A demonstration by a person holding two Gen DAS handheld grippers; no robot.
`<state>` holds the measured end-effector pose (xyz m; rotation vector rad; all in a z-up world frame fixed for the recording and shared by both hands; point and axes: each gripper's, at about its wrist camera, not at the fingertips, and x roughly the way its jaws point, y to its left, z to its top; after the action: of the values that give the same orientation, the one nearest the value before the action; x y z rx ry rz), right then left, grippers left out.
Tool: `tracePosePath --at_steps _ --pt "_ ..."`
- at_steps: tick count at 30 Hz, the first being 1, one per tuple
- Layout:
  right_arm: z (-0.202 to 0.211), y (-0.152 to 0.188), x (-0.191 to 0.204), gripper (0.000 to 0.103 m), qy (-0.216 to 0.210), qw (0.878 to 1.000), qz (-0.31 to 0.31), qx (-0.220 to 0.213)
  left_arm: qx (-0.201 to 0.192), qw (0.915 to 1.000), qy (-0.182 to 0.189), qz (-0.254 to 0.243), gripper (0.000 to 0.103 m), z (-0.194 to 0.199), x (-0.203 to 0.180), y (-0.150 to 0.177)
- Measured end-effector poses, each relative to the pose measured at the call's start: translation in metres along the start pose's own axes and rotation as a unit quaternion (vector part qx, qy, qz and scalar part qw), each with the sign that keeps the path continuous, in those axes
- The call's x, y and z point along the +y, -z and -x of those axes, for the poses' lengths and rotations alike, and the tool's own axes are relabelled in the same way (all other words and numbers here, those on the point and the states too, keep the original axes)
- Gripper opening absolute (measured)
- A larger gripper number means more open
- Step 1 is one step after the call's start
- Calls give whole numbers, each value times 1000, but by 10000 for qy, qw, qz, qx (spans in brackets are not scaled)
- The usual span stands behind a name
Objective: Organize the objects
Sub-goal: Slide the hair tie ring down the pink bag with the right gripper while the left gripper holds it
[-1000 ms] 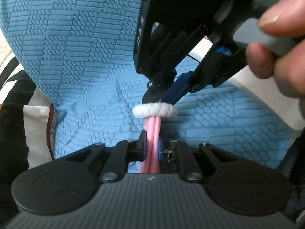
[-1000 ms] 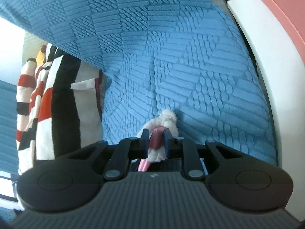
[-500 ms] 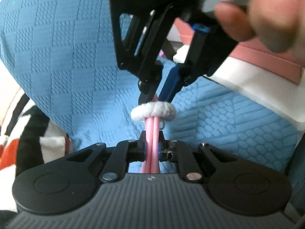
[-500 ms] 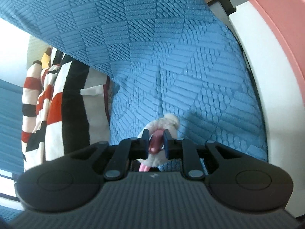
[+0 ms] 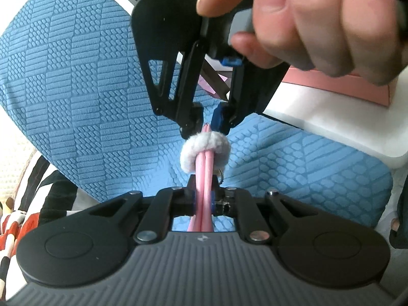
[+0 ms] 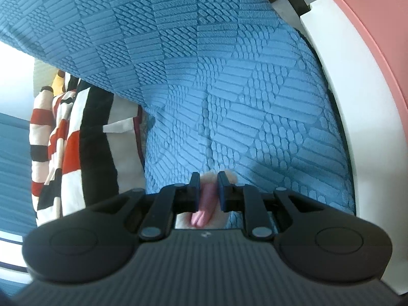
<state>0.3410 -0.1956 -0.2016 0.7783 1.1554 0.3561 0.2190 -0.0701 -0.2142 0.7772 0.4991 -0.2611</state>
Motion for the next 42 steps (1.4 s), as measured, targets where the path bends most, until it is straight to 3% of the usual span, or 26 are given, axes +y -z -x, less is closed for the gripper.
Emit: tracePosePath --at_steps 15,20,35,42 --pt "-6 -2 -14 21 -191 9986 -483 84 -172 9998 5 -61 11 3 -7 0" --pt "8 0 -22 31 -499 9952 -838 8 -186 9998 -1 40 11 2 -5 -1" --pt "1 13 -14 28 -455 9982 -390 77 -81 9999 -27 72 11 -6 -4 2" --pt "8 11 -18 18 -390 9977 -544 -91 -158 9997 10 177 15 -7 -3 5"
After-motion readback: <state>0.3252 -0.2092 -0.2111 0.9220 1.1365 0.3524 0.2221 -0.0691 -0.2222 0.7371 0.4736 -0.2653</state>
